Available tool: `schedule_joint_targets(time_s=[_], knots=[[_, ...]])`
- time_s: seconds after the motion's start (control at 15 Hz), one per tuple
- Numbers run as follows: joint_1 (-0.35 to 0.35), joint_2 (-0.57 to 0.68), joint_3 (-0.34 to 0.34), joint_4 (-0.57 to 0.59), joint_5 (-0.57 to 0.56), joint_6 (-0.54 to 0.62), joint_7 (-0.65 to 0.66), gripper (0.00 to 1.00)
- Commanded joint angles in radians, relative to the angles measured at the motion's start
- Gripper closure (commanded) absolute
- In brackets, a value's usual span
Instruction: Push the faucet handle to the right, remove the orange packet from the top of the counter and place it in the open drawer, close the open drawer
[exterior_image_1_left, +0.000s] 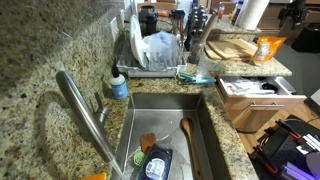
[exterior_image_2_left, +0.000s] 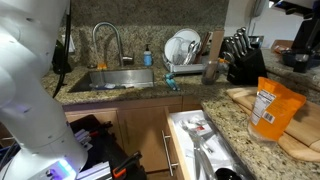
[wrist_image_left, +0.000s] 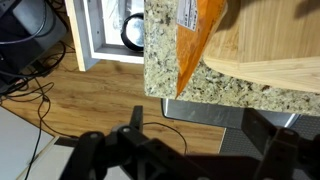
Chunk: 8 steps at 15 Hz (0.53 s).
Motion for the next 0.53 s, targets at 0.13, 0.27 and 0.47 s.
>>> schedule_joint_targets(time_s=[0.13,0.27,0.47], knots=[[0.108,-0.014,0.024,-0.186,-0.031,0.233,0.092,0.00],[0.058,0.005,0.063,-0.106,-0.037,0.151,0.084,0.00],[0.090,0.010,0.015,-0.107,-0.015,0.155,0.073,0.00]])
